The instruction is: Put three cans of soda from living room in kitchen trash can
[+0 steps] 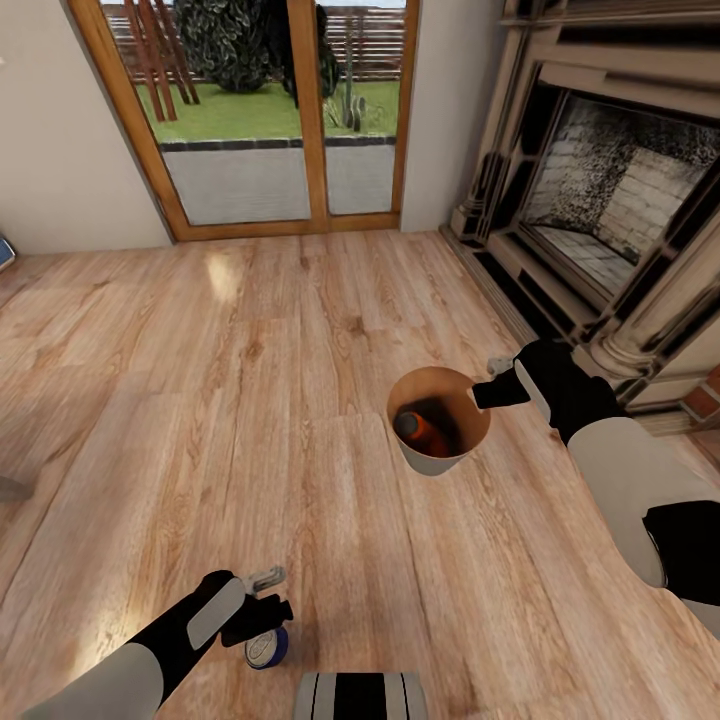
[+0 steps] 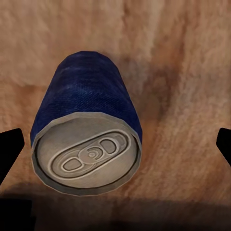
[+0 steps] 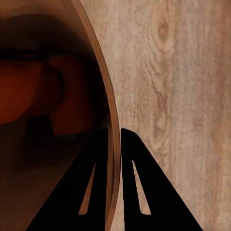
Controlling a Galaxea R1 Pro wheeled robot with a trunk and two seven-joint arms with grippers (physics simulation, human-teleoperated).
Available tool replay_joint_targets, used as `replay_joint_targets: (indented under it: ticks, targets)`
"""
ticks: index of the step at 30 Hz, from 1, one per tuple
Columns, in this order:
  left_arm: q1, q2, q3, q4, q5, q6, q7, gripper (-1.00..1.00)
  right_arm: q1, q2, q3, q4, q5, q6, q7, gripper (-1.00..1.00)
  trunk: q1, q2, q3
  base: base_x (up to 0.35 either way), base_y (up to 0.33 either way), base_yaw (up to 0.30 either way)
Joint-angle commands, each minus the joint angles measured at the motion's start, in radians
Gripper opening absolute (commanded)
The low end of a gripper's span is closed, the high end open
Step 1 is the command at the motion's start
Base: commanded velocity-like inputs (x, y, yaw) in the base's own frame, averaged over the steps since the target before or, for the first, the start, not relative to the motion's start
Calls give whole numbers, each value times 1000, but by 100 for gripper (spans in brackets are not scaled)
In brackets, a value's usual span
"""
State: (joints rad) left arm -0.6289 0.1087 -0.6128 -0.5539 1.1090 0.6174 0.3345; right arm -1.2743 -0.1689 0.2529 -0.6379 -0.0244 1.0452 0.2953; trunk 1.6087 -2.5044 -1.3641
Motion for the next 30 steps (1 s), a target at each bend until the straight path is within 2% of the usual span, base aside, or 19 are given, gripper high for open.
replay_joint_targets:
  ticks: [1,8,19,24,30]
  targets:
    - [0,0,0,0,0,0,0,100,0,0,-2,0,-19,2,7,-100,0,0,0,0,0,0]
    - [-2,0,1,2,0,1,-2,100,0,0,-2,0,-19,2,7,-100,3,-1,-23,0,0,0]
    - [-3,1,1,0,0,1,-2,100,0,0,-1,0,-19,2,7,-100,3,-1,-23,0,0,0]
    - [-3,1,1,0,0,2,-3,100,0,0,-1,0,-19,2,7,-100,5,-3,-42,0,0,0]
    - [-4,1,1,0,0,1,-1,100,0,0,-1,0,-19,2,7,-100,5,-3,-42,0,0,0]
